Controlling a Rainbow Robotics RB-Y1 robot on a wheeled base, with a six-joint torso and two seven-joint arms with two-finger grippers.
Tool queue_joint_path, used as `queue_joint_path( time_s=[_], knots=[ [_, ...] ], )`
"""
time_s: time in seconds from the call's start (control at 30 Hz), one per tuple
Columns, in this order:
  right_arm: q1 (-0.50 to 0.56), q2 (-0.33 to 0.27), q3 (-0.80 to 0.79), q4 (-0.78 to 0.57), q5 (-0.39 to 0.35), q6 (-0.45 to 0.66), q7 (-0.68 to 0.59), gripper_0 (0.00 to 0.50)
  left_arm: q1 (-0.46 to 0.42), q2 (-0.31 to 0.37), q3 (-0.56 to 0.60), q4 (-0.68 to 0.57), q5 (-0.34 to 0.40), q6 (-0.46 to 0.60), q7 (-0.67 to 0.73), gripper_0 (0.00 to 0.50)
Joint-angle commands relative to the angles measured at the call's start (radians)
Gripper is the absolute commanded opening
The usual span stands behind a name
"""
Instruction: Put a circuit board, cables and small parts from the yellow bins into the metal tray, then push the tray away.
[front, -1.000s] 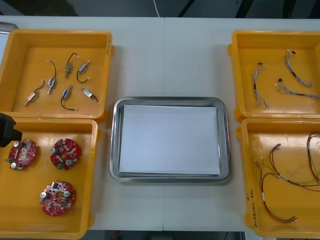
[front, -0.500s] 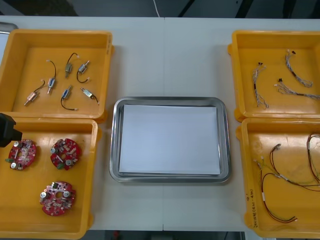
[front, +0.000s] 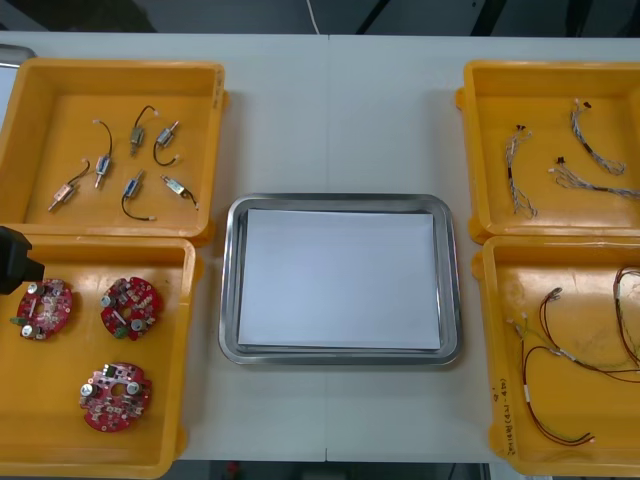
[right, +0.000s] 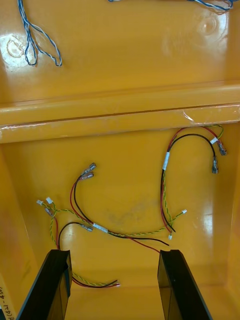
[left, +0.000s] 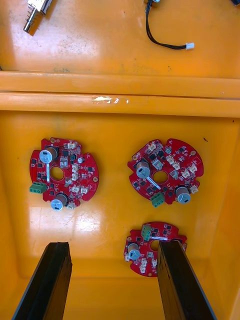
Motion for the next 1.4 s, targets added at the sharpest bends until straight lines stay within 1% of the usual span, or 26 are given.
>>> queue_joint_path(
  time_s=[0.03, 1.4],
  knots=[
    [0.014, -0.044, -0.026, -0.024, -0.009, 0.003, 0.013, 0.500, 0.016, 0.044, 0.029, -0.027, -0.008, 0.006, -0.085, 0.500],
    [0.014, -0.044, -0.026, -0.024, -0.009, 0.003, 0.013, 0.500, 0.016, 0.044, 0.029, -0.027, -0.008, 0.006, -0.085, 0.500]
  ],
)
